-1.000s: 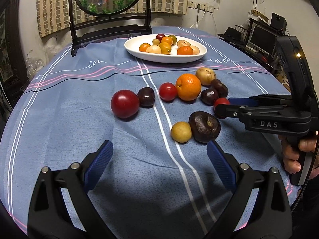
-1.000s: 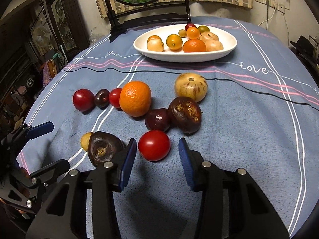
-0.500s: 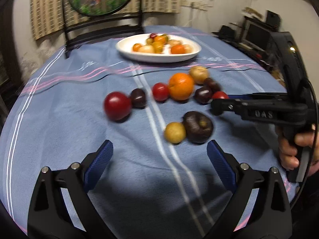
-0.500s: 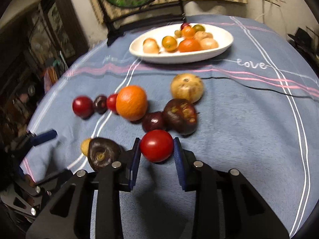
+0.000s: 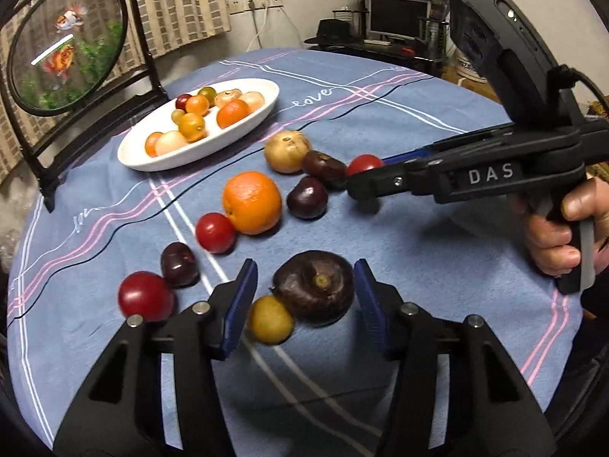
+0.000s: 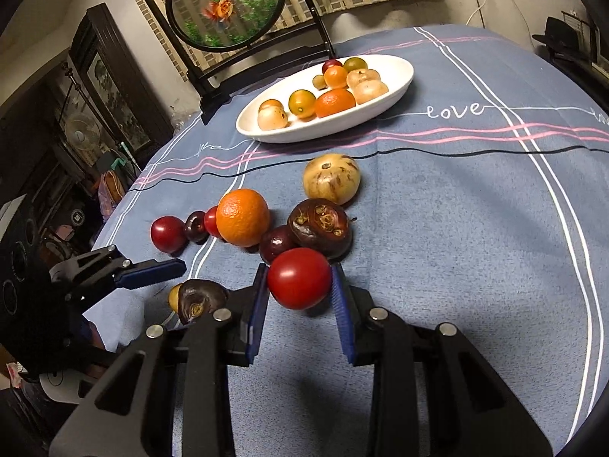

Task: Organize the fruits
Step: 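Grasp the dark purple fruit with the left tool while the right tool grasps the red tomato, then carry both fruits onto the white plate and open both tools, then move the left tool to a small yellow fruit while the right tool approaches a dark brown fruit, then grasp the yellow fruit with the left tool while the right tool grasps the dark brown fruit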

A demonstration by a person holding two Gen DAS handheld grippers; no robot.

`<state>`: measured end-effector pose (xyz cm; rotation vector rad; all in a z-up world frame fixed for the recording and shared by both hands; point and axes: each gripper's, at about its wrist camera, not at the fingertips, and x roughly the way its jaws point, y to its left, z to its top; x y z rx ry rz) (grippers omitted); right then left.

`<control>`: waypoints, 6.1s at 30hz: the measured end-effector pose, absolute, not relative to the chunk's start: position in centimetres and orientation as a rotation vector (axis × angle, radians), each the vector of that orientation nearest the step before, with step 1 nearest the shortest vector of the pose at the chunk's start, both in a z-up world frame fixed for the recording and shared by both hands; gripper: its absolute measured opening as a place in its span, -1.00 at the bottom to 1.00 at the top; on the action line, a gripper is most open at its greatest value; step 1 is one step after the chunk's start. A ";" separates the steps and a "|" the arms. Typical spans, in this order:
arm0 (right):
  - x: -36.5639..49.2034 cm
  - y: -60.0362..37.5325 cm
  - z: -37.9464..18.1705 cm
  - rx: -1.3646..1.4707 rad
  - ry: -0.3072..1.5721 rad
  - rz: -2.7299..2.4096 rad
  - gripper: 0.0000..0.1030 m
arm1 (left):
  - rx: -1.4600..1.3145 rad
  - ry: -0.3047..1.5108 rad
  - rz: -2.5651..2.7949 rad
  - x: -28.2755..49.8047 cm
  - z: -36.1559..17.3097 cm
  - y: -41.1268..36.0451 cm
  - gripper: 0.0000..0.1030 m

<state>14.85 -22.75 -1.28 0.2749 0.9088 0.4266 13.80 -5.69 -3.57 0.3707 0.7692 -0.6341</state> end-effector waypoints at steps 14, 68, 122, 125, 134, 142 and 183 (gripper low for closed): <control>14.7 -22.9 -1.2 0.278 0.903 0.428 -0.36 | 0.449 0.821 -0.646 14.2 -4.8 -6.8 0.10; 32.6 -20.5 2.8 0.056 0.708 0.371 0.14 | 0.002 0.785 -0.253 36.9 1.9 -2.6 0.59; 20.7 -22.9 -2.0 0.191 0.940 0.567 -0.17 | -0.026 0.849 -0.302 13.3 -3.6 0.7 0.95; 20.6 -23.0 -1.8 0.188 0.935 0.553 -0.19 | -0.027 0.847 -0.306 13.3 -3.6 0.7 0.95; 20.2 -24.4 -0.8 0.213 0.896 0.501 -0.19 | 0.027 0.829 -0.455 12.6 -3.5 -1.5 0.39; 19.8 -24.4 -0.3 0.225 0.883 0.517 -0.19 | 0.045 0.914 -0.430 14.1 -4.8 -2.3 -0.22; 29.4 -24.5 2.9 0.291 0.667 0.420 -0.18 | 0.068 0.799 -0.444 30.6 3.0 -5.7 -0.49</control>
